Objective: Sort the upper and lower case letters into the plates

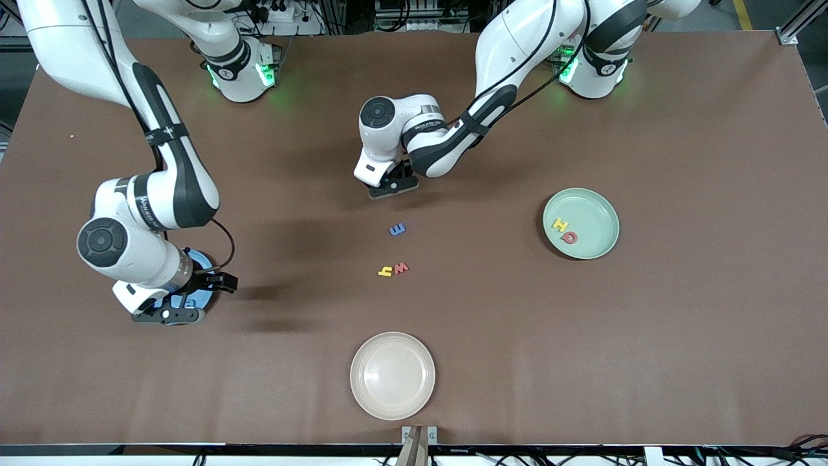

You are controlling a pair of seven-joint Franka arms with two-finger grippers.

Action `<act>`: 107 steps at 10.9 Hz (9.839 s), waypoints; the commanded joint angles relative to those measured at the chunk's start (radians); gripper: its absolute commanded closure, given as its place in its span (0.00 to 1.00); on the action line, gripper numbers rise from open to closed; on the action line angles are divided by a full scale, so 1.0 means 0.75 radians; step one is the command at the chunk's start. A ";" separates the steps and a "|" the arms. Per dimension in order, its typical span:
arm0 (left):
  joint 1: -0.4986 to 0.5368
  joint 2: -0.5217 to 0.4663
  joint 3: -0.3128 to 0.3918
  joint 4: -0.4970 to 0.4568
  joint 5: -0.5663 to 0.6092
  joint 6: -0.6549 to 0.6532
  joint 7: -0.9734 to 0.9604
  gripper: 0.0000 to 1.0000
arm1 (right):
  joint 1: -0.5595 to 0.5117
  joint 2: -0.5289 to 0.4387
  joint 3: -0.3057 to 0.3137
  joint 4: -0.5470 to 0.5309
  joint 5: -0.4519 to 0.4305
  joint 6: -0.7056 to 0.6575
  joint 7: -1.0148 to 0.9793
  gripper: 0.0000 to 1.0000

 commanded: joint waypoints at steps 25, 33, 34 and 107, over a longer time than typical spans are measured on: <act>0.212 -0.004 -0.161 -0.062 -0.011 -0.067 0.175 0.95 | 0.065 0.041 0.001 0.020 0.001 0.093 0.056 0.00; 0.590 -0.114 -0.394 -0.070 -0.015 -0.470 0.520 0.95 | 0.226 0.104 -0.001 0.069 -0.001 0.128 0.477 0.00; 0.662 -0.145 -0.429 -0.086 -0.037 -0.533 0.604 0.95 | 0.257 0.123 -0.001 0.097 -0.001 0.128 0.562 0.00; -0.151 -0.203 -0.038 -0.211 0.132 0.106 -0.514 0.00 | -0.111 0.035 -0.126 -0.003 -0.134 -0.154 0.453 0.00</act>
